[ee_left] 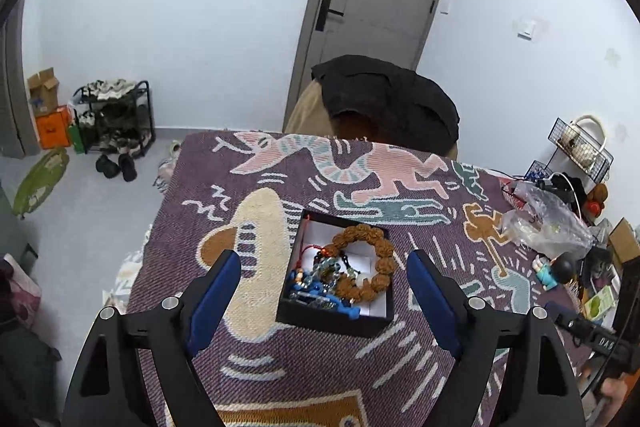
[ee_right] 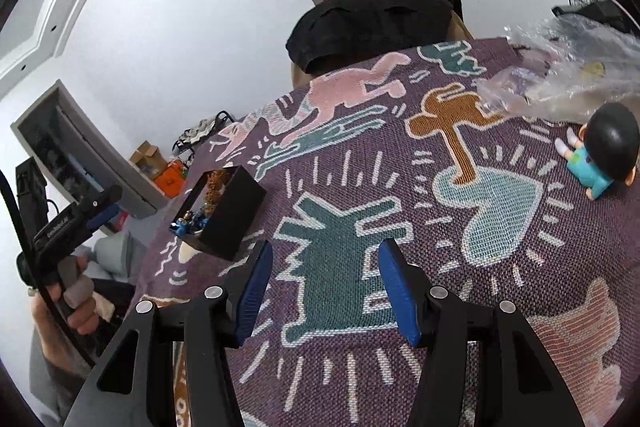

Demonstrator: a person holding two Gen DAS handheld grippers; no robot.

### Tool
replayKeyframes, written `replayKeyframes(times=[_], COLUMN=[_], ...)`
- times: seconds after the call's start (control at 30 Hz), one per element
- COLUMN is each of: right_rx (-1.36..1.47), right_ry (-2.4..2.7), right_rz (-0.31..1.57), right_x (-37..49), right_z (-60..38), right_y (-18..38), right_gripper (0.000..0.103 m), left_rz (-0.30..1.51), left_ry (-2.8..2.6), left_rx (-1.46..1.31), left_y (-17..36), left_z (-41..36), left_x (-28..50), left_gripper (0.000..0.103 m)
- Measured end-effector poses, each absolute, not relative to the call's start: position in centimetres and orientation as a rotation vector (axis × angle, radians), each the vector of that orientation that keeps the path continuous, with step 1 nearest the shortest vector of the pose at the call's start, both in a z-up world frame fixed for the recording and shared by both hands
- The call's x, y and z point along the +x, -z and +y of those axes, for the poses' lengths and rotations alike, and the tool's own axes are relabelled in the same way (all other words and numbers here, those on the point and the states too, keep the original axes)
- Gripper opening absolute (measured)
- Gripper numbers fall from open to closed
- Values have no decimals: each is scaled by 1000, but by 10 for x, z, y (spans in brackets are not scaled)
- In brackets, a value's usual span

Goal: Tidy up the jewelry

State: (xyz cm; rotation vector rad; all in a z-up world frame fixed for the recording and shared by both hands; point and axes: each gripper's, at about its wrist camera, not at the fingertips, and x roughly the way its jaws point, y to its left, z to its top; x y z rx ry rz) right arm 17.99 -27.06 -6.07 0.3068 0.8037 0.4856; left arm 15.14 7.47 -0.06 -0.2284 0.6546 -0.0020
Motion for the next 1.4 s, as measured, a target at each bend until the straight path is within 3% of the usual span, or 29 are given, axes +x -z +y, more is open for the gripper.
replayKeyframes(times=[0.13, 0.3, 0.53, 0.6, 0.83, 1.4], right_rx=[274, 228, 136, 121, 104, 59], right_ry=[-483, -466, -449, -446, -439, -447], right_rz=[782, 731, 709, 699, 663, 573], right_x=[171, 157, 140, 135, 115, 82], right_z=[-266, -263, -252, -250, -248, -229], right_y=[51, 37, 25, 24, 18, 20], right_gripper=[56, 81, 87, 95, 102, 102], left_rz=[634, 596, 522, 505, 466, 442], left_ry=[5, -4, -8, -10, -25, -31], left_rx=[-189, -131, -84, -71, -54, -19], left_y=[-2, -4, -8, -9, -8, 6], left_z=[65, 53, 36, 31, 15, -1], left_x=[136, 117, 89, 81, 53, 13], left_gripper=[85, 87, 101, 103, 103, 103])
